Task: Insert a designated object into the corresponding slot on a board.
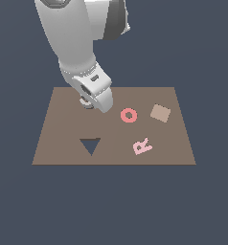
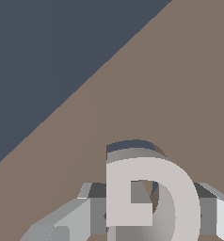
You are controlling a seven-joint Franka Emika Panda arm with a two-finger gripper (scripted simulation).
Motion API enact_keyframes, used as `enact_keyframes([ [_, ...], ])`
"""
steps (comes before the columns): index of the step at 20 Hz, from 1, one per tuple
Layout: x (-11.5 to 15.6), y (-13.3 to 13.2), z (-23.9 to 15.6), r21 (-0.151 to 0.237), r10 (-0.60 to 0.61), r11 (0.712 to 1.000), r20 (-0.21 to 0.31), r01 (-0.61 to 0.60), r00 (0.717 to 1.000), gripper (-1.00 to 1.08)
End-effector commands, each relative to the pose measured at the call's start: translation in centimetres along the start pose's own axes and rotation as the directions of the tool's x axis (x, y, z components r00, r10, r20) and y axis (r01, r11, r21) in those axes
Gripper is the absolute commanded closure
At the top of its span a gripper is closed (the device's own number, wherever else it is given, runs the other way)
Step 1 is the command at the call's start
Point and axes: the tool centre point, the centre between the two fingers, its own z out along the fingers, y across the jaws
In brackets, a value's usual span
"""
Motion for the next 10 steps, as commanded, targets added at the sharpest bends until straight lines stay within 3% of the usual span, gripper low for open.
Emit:
enact_keyframes([
  [1, 0.22, 0.04, -0.03, 0.000, -0.024, 1.000, 0.000, 0.024, 1.000, 1.08],
  [10, 0.31, 0.01, 0.81, 0.000, -0.031, 1.000, 0.000, 0.031, 1.000, 1.08],
])
